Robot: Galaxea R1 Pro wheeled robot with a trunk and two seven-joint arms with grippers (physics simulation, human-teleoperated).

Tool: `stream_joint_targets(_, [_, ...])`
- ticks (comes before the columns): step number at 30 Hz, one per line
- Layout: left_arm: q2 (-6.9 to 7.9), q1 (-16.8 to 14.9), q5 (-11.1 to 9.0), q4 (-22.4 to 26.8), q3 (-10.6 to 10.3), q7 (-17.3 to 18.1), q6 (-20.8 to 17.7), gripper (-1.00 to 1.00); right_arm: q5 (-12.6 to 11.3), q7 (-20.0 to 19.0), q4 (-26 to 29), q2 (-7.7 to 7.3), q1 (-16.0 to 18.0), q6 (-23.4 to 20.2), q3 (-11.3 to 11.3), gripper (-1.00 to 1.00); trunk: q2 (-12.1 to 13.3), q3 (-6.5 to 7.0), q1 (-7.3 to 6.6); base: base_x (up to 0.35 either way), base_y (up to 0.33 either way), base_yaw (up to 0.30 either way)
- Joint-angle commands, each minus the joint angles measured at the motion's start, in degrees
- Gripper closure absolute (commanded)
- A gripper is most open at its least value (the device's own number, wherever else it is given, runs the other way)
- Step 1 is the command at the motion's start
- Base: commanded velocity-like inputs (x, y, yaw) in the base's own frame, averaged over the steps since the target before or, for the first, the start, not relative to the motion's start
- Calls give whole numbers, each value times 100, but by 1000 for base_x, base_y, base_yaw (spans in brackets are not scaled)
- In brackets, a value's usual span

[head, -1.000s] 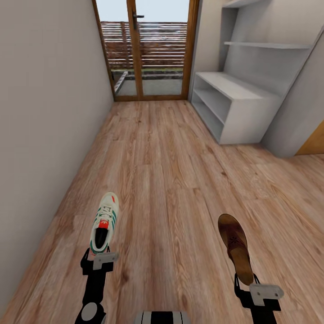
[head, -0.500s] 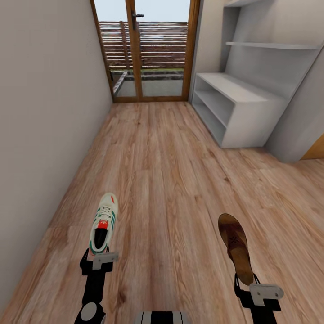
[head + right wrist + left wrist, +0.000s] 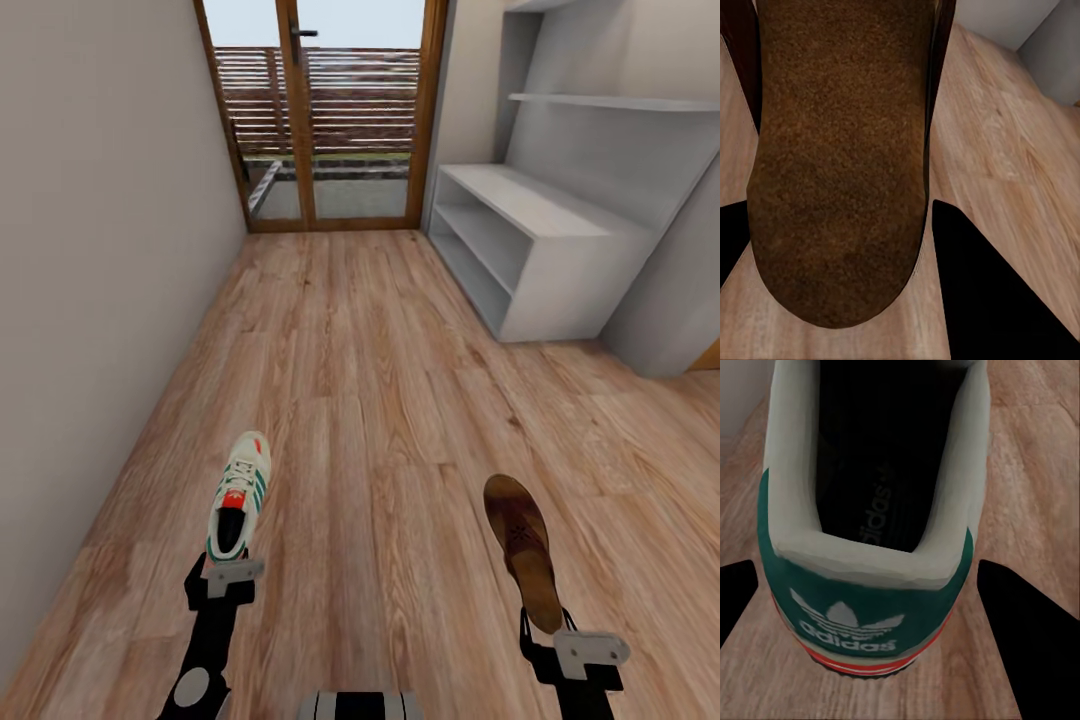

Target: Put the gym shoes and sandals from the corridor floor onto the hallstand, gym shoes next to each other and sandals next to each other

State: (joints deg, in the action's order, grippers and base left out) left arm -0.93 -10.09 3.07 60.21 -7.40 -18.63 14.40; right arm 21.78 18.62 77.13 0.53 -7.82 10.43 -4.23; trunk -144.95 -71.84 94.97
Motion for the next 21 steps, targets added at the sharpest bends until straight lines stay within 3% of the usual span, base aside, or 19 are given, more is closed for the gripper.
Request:
stream_joint_targets(1, [0, -7, -68, 0, 0, 56, 0, 100, -19, -4, 2, 0, 0, 10, 1, 100, 0, 0, 0, 325, 0, 0])
stream_joint_targets(21, [1, -20, -211, -1, -2, 165, -1, 100, -37, -2, 1, 7, 22, 7, 1, 100, 0, 0, 0, 325, 0, 0])
